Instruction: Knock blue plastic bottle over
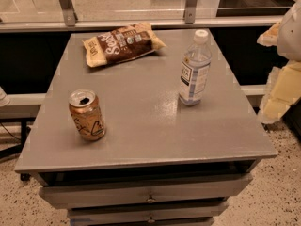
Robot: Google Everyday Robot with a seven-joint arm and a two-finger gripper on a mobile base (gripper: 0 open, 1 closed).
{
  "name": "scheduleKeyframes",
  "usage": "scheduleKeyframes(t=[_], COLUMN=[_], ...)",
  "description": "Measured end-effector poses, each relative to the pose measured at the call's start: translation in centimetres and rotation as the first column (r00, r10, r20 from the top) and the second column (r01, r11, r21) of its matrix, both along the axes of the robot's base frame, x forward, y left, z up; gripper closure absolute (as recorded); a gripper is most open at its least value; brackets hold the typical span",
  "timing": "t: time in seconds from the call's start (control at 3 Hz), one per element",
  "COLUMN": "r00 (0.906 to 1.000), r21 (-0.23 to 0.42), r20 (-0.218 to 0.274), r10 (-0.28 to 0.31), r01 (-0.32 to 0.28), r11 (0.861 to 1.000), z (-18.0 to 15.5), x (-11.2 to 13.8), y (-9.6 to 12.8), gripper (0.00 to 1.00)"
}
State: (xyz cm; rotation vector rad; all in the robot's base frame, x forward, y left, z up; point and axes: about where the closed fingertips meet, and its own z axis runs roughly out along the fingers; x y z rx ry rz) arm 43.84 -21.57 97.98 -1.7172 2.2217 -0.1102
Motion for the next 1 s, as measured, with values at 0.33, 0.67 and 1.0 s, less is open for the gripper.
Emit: scheduleKeyframes(t=[0.33, 0.67, 1.0], r00=[1.0, 0.9998, 0.998], r21=[0.003, 0.097, 0.249], r20=[0.003, 0.022, 0.062], r10=[0.0, -0.002, -0.009], r01=[0.0, 0.0, -0.007], r11=[1.0, 0.995, 0.968], z=[0.1, -0.7, -2.5], x=[0.0, 1.1, 2.8], y=[0.0, 1.0, 2.9], gripper=[0.0, 0.0, 0.0])
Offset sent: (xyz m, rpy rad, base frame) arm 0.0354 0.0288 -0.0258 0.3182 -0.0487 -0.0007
